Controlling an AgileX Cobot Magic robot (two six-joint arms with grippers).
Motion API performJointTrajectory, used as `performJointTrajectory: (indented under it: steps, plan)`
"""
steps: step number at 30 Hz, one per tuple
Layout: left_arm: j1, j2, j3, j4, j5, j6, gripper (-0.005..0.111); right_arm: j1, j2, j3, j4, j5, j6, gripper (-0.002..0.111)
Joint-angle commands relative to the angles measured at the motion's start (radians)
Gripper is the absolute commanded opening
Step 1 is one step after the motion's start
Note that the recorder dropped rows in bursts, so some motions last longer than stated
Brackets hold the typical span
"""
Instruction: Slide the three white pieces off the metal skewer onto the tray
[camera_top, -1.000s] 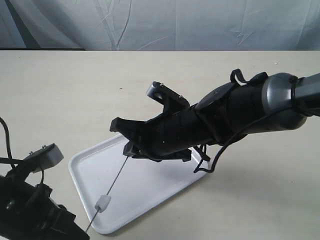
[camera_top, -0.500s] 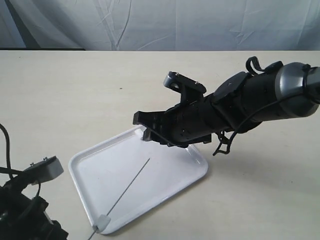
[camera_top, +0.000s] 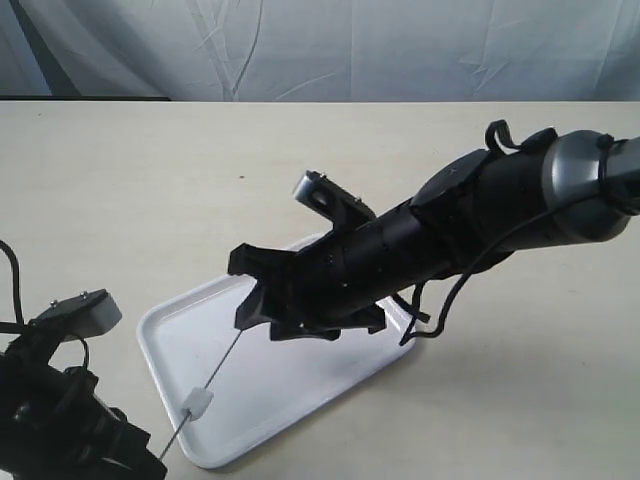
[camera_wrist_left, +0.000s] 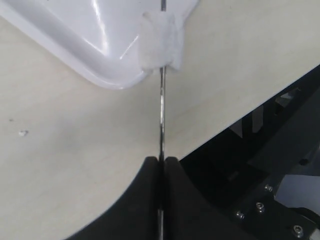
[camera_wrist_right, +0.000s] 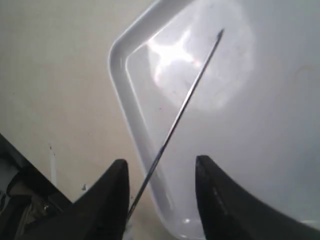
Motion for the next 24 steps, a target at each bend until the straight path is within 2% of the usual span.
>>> performJointTrajectory:
  steps: [1, 8, 13, 24]
  plan:
    - [-0.001, 0.0, 0.002, -0.035, -0.008, 0.027, 0.0, 0.084, 0.0, -0.003, 0.039, -0.057, -0.003, 0.042]
    - [-0.001, 0.0, 0.002, -0.084, -0.063, 0.044, 0.0, 0.158, 0.0, -0.003, 0.059, -0.113, -0.003, 0.042]
    - [-0.001, 0.0, 0.002, -0.141, -0.077, 0.087, 0.0, 0.16, 0.0, -0.003, 0.134, -0.115, -0.003, 0.042]
    - [-0.001, 0.0, 0.002, -0.191, -0.127, 0.095, 0.0, 0.178, 0.0, -0.003, 0.148, -0.099, -0.003, 0.042]
